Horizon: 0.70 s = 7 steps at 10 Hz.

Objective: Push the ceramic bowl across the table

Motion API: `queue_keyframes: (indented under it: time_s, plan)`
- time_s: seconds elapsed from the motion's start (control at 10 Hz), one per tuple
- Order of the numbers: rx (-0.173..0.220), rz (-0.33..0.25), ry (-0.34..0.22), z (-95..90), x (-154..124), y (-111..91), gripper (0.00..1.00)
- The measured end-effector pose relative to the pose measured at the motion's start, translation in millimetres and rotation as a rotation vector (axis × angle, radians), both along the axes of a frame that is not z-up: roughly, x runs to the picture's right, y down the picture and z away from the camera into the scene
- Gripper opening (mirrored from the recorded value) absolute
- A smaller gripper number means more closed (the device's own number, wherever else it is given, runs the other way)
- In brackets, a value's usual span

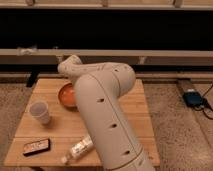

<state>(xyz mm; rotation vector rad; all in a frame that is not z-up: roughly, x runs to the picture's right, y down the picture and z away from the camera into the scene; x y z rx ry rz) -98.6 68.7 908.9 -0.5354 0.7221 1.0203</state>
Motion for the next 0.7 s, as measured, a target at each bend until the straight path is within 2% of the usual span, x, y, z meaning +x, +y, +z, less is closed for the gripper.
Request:
queue_keyframes:
  time_s: [0.4, 0.7]
  plan:
    - [-0.021, 0.015, 0.037, -21.8, 23, 9, 0.80]
    - [-0.056, 0.030, 0.071, -36.3, 44, 22, 0.80]
